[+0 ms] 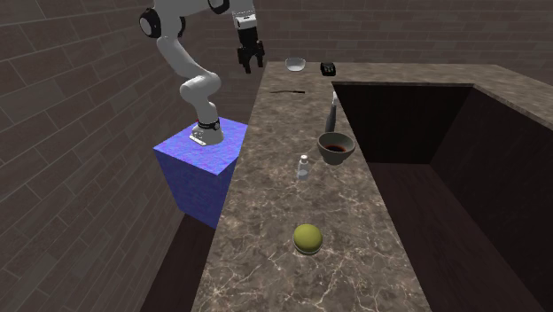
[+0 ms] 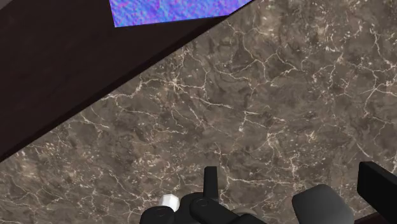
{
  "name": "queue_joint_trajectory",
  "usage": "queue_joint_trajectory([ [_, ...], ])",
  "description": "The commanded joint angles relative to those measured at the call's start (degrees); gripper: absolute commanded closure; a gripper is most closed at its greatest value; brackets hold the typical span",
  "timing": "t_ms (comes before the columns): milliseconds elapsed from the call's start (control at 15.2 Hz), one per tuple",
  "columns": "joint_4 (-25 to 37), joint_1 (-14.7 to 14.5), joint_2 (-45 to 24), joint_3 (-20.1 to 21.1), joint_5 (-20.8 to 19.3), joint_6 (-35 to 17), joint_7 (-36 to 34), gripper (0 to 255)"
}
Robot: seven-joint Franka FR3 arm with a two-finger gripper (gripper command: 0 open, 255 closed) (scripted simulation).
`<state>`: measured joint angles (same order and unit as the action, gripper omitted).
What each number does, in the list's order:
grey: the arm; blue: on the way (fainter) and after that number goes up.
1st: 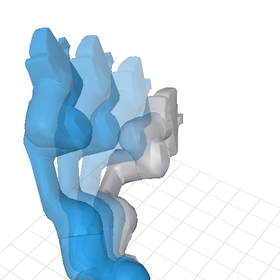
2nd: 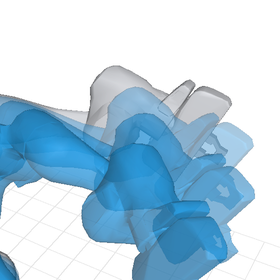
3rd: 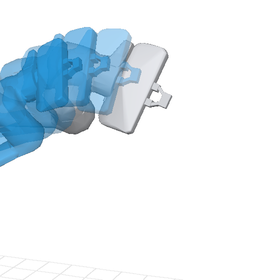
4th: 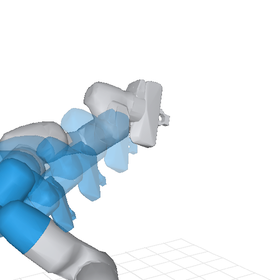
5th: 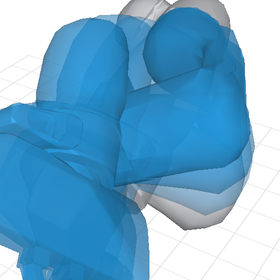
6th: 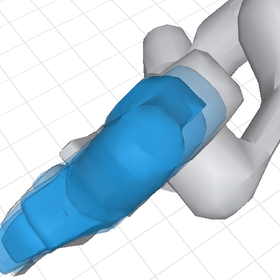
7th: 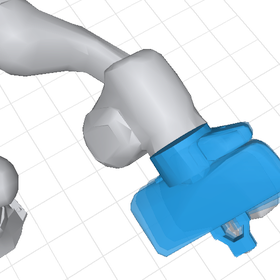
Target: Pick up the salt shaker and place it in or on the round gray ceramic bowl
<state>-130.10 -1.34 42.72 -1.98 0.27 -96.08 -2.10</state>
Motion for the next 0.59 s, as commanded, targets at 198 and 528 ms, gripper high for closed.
queue_joint_trajectory([
  [198, -0.9, 0.4, -4.1, -1.0, -0.9, -5.3, 1.1, 0],
  [528, -0.8, 1.1, -12.1, -2.8, -2.0, -13.8, 2.9, 0],
])
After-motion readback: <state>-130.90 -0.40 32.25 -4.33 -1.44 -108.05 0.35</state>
